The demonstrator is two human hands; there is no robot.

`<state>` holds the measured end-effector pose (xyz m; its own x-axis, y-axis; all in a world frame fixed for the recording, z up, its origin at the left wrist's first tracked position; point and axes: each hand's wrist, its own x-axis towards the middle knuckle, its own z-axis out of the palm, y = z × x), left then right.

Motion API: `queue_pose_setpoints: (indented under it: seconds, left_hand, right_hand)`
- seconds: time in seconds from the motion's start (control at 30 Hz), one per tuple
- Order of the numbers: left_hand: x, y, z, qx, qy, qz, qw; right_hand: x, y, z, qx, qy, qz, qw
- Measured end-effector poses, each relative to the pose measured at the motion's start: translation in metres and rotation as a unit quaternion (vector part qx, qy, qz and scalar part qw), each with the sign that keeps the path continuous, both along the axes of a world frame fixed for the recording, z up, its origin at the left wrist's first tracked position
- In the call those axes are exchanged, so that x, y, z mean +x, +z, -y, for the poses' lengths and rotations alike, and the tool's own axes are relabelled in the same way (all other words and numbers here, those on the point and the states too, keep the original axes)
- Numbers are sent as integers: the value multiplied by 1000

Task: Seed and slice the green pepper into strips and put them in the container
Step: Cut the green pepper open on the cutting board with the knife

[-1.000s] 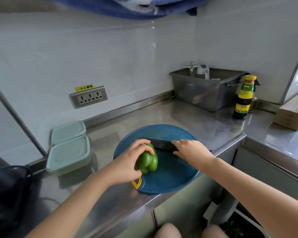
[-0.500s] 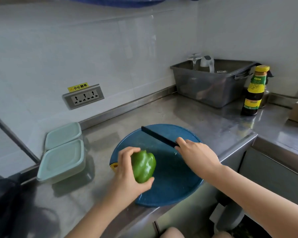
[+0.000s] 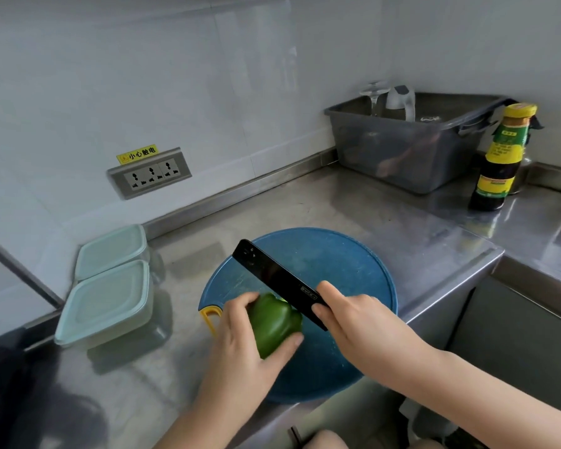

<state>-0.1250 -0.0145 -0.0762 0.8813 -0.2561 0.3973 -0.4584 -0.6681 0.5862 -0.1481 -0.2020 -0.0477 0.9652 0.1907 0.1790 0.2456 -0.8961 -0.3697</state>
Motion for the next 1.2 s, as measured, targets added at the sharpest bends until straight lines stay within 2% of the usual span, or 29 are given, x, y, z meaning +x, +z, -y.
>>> queue_pose_setpoints:
  seconds: [0.1,0.33,0.57,0.7,0.97,1.2]
  left_hand:
    - [-1,-3,6,4,9,34,999]
    - [2,-3,11,-4,7,35,999]
    - [7,-4,14,55,33,47,997]
    - [1,-4,17,54,30,59,996]
    - [-3,3,18,78,28,11,996]
    - [-1,-3,21,88,34,63,994]
  right_hand:
    - [2,-3,4,7,4,-11,1000]
    - [9,1,-1,49,22,-15,998]
    - [24,16,-8,92,12,-83,992]
    - [36,29,-16,103,4,-99,990]
    - [41,38,-28,82,-18,-139,987]
    - [38,33,-41,17,-52,-140,989]
